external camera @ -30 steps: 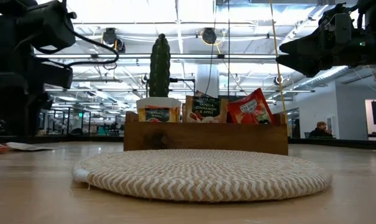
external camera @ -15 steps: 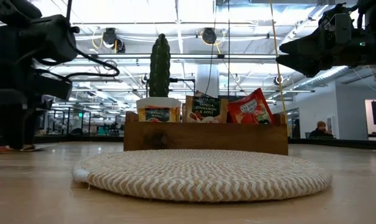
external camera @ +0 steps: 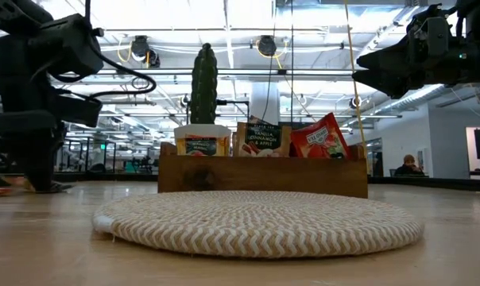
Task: Pick & Place Tea
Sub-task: Put the yellow tea bag into the left section of the wooden organizer
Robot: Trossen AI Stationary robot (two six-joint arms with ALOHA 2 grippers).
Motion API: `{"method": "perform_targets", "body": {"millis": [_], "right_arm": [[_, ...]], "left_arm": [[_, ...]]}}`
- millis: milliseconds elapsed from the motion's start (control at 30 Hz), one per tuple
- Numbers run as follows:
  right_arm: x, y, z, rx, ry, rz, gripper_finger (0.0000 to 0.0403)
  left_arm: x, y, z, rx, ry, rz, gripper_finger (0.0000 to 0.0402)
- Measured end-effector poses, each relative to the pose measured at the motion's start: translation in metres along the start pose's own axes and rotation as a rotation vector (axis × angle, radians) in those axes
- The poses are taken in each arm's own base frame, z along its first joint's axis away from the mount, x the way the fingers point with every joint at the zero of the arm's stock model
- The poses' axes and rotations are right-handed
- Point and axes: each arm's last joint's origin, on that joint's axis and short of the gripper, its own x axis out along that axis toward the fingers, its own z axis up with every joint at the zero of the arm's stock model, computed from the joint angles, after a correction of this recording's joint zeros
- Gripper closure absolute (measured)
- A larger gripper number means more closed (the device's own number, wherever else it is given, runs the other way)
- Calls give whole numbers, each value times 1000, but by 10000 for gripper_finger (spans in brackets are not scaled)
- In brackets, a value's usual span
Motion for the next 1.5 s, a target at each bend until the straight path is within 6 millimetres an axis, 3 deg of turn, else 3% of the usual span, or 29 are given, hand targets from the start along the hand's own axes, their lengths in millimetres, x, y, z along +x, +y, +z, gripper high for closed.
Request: {"method": "perform_targets", "body": {"millis": [200,433,667,767,900,967,1233,1500], "right_arm": [[0,0,0,0,0,0,122],[0,0,0,0,1,0,122],[0,0,0,0,1,0,121],[0,0,0,0,1,0,122],[0,0,0,0,1,0,124],[0,0,0,-1,2,0,123],[0,0,0,-1,1,0,124],[0,0,0,0,1,0,124]], "left_arm": [[0,0,1,-4,-2,-2,373],[-13,-15,15,-87,-135,-24,373],[-52,-66,40,-22,-696,-160,373],[-66,-89,39,-4,-935,-218,373],[-71,-112,31,-49,-1114,-229,373],[-63,-123,32,-96,-1156,-229,373],[-1,-149,39,-334,-1301,-166,373],[18,-181,59,-347,-1358,-104,373]]}}
